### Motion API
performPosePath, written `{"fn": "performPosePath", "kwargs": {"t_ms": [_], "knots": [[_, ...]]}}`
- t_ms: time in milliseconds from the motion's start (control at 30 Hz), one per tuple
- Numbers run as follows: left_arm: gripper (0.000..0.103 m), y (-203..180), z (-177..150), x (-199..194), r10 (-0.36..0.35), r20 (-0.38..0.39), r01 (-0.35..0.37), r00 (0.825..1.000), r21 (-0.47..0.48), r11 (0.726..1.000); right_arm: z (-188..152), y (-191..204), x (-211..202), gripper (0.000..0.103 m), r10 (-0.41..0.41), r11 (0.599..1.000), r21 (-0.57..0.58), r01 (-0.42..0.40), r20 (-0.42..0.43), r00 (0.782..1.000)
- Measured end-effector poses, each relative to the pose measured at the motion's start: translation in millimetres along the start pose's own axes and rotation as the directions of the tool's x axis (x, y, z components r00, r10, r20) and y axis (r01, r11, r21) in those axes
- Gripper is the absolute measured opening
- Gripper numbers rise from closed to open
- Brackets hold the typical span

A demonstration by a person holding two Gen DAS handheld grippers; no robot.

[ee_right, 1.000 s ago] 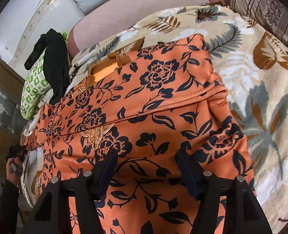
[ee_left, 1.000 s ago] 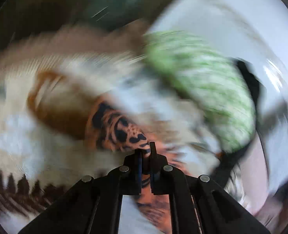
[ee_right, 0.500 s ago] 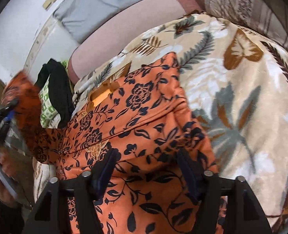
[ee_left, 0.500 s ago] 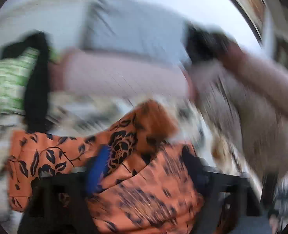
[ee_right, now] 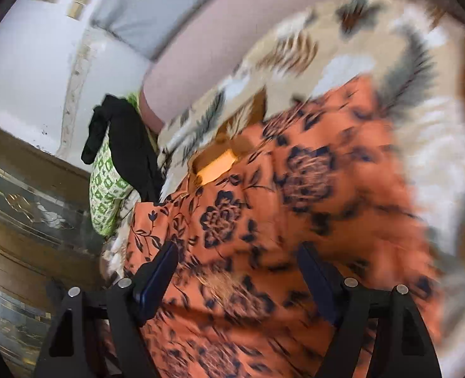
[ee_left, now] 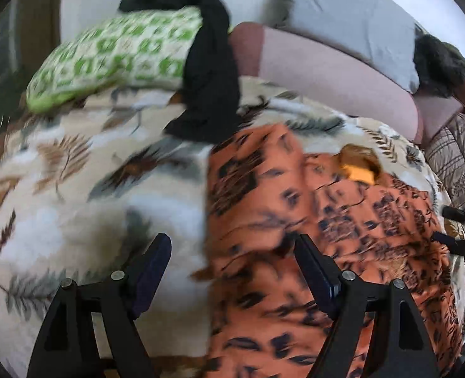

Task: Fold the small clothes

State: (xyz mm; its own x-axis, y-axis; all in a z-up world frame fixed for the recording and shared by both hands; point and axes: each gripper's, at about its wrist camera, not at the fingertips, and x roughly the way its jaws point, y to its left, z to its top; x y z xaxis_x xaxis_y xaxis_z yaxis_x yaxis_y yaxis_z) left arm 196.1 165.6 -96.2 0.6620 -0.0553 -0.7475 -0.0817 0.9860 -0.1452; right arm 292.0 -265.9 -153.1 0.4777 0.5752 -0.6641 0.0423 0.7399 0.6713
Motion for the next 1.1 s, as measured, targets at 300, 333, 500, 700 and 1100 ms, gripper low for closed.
{"fn": "performPosePath", "kwargs": {"t_ms": [300,333,500,700,1100], "knots": [[0.081,9.6,-17.2,20.6,0.009,-0.029,-0.008,1.000,0.045,0.999,18.9,43.2,64.1,0.014,-0.270,0.942,-0.232,0.244,-0.087,0.959],[0.081,11.2,-17.2,19.2,0.005,-0.025,-0.004,1.000,0.040,0.999,21.4,53.3,52.0,0.014,-0.289,0.926,-0.265,0.269,-0.038,0.957],[0.081,8.0,-17.9,15.8,-0.001,-0.024,0.002,1.000,0.042,0.999,24.8,55.7,5.2,0.018,-0.419,0.832,-0.330,0.445,0.151,0.895],[0.081,-11.2,0.6,-8.2,-0.042,0.058,0.038,0.997,0.066,0.997,18.2,-7.6,9.1,0.072,-0.370,0.903,-0.198,0.381,0.090,0.925],[0.083,-13.2,7.2,59.5,0.082,-0.126,-0.074,0.989,0.068,0.995,18.1,-31.8,31.4,0.068,-0.092,0.994,0.048,0.097,-0.094,0.991]]}}
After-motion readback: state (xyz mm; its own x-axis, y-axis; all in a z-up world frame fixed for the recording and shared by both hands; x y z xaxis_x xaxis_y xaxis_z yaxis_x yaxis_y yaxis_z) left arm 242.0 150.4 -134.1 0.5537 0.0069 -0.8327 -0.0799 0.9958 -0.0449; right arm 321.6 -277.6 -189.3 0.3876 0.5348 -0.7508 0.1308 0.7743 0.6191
